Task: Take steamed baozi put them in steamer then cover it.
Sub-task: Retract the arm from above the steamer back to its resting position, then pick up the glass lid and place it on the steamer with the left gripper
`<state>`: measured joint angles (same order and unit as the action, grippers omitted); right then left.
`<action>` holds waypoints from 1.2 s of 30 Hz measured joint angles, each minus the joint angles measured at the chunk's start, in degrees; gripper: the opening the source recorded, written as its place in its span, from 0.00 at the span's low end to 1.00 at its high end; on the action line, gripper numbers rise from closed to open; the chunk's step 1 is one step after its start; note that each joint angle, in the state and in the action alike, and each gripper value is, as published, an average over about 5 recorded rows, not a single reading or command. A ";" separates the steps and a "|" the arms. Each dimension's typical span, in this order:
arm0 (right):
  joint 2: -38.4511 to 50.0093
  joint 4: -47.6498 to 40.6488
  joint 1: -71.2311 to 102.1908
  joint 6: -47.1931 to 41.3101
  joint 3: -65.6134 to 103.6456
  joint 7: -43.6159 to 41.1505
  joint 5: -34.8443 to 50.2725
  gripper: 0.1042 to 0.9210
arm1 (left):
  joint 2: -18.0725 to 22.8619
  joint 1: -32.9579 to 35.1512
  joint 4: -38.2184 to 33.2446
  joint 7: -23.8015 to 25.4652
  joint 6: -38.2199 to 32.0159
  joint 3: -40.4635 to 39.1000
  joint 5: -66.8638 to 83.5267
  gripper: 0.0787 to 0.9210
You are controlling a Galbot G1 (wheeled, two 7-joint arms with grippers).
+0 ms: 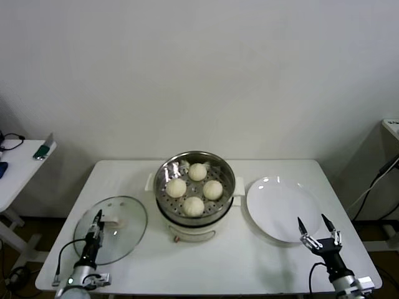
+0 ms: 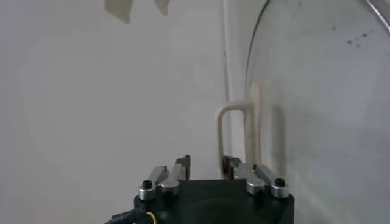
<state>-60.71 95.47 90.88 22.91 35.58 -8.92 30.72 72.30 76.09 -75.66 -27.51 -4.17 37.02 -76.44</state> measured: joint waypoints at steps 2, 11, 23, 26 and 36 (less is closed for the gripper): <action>-0.05 0.07 -0.10 0.00 0.03 0.11 -0.09 0.88 | 0.09 -0.04 0.04 0.17 -0.09 0.00 -0.05 0.31; -0.25 0.55 -0.48 -0.14 0.36 0.82 -0.54 0.88 | -0.22 0.56 -1.33 1.59 -0.18 -0.21 2.60 0.07; -0.34 0.57 -0.55 -0.61 0.81 1.83 -2.05 0.88 | -5.07 3.64 -16.01 8.33 5.35 0.91 16.24 0.07; -0.36 0.42 -0.53 -0.59 0.96 2.21 -2.52 0.88 | -7.43 3.95 -21.29 11.33 8.55 1.24 19.45 0.07; -1.15 0.22 -1.05 -1.27 0.96 3.75 -5.16 0.88 | -14.32 1.21 -37.27 23.30 23.34 -3.06 23.39 0.07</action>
<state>-61.86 95.69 89.83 21.65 36.54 -5.17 25.55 57.98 77.30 -112.94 -4.21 19.17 33.95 -53.05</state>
